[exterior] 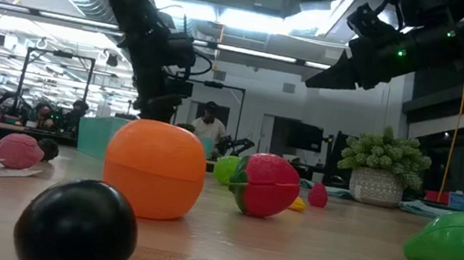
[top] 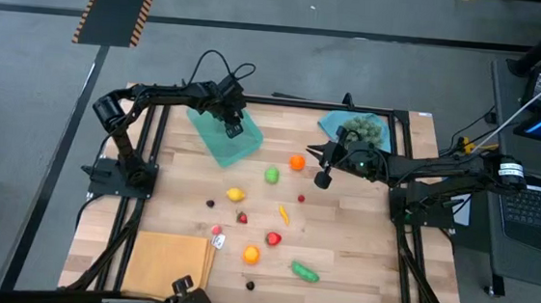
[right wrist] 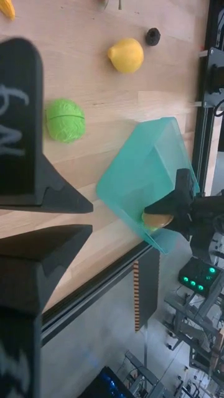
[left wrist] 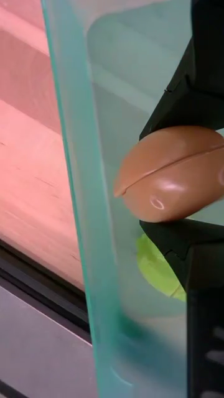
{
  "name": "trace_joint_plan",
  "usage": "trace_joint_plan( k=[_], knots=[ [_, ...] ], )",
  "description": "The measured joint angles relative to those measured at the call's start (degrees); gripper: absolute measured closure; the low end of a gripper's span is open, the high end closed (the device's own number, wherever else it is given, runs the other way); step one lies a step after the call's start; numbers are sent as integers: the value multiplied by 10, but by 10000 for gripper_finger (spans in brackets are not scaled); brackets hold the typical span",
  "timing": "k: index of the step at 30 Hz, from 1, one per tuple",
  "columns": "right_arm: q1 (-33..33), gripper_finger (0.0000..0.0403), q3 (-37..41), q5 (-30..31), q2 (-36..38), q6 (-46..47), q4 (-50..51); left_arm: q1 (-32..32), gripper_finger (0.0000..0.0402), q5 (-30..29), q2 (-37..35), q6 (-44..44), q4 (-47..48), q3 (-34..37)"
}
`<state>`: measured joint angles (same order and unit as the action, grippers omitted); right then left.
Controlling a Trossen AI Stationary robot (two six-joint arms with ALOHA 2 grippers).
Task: Pick and placing Produce into tupperware
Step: Put the brown potato into the blue bin
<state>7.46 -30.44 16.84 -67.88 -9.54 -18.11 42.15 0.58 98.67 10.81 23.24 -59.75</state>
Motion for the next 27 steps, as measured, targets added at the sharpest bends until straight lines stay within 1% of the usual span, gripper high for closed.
trace_joint_plan(
  k=[10, 14, 19, 22, 24, 27],
  knots=[
    [0, 360, 0, 0, 0, 0, 0, -6, 228, -2, 0, -2, -2, 0],
    [0, 360, 0, 0, 0, 0, 0, -8, 228, -15, 0, -4, -2, 0],
    [0, 360, 0, 0, 0, 0, 0, -15, 228, -17, 21, -11, -11, 1],
    [0, 360, 0, 0, 0, 2, 0, -17, 228, -20, 48, -4, -15, 0],
    [0, 360, 0, 0, 0, 2, 0, -17, 228, -36, 51, 2, -22, -1],
    [0, 360, 0, 0, 0, 2, 0, -17, 228, -42, 52, 5, -23, 0]
  ],
)
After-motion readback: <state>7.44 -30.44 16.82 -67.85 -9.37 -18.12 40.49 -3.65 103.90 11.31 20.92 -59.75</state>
